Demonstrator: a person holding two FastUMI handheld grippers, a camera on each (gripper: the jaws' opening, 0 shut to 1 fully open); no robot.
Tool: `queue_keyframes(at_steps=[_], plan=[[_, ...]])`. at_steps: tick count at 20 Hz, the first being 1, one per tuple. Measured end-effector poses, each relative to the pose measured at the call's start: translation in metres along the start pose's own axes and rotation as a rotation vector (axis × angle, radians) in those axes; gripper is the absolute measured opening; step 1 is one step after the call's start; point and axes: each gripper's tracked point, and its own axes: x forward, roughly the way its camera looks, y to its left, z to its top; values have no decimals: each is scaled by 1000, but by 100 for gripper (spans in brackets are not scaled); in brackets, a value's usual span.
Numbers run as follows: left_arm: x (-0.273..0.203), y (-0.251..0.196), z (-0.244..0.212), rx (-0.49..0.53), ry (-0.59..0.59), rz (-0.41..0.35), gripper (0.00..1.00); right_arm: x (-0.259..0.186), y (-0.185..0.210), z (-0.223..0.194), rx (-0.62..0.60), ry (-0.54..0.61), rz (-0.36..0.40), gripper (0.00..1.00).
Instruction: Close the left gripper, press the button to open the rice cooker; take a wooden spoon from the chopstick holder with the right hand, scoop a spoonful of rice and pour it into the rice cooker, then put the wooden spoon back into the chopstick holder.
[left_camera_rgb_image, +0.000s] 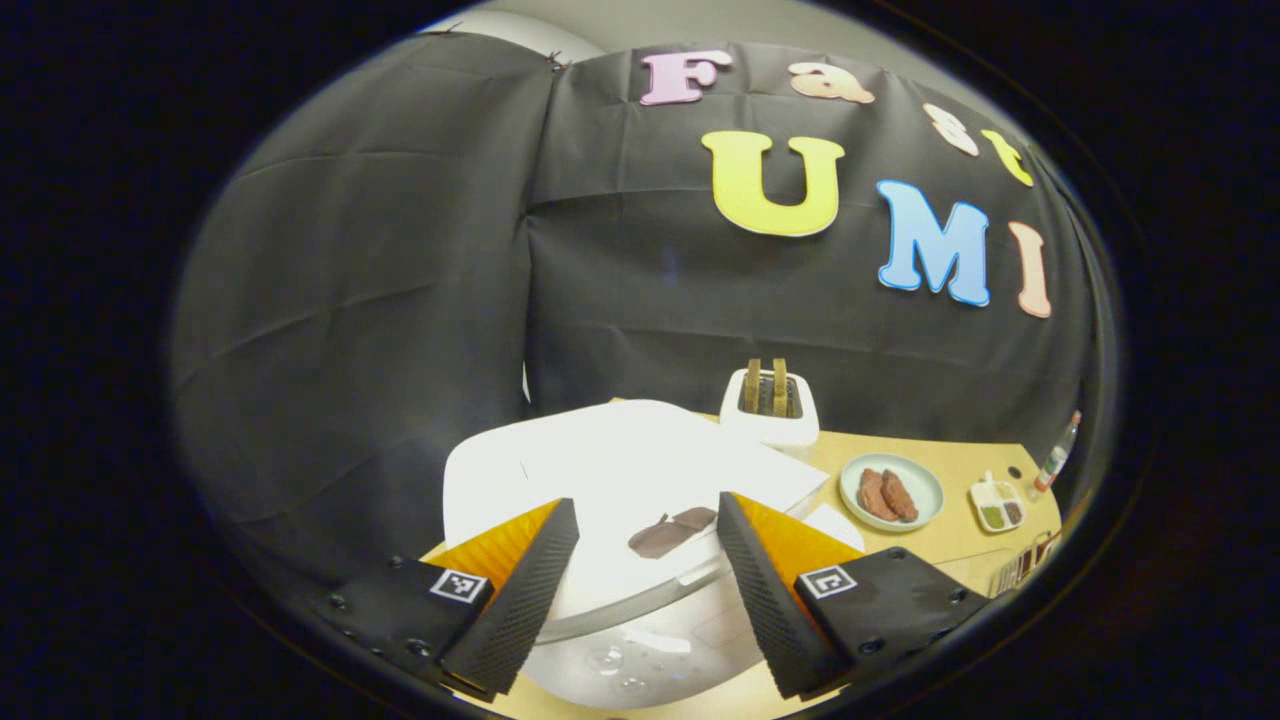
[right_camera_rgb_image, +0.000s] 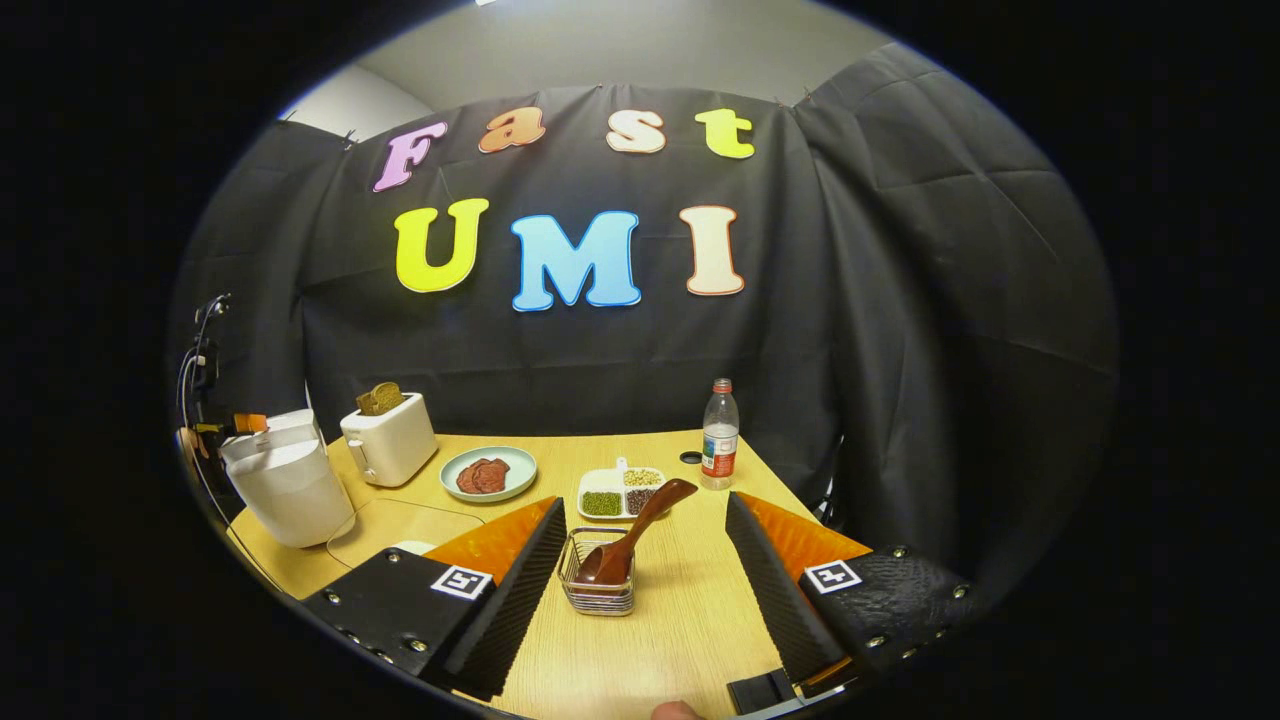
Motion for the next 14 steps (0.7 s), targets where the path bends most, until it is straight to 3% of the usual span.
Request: queue_keyframes(at_steps=[7,11,14], plan=[[3,-2,-12,30,37,9,100,2,10,-3,-26,5,23,98],[2,-2,-18,37,66,21,96,0,16,0,-38,-2,32,98],[3,-1,-19,28,71,22,99,1,23,1,-40,-6,46,98]])
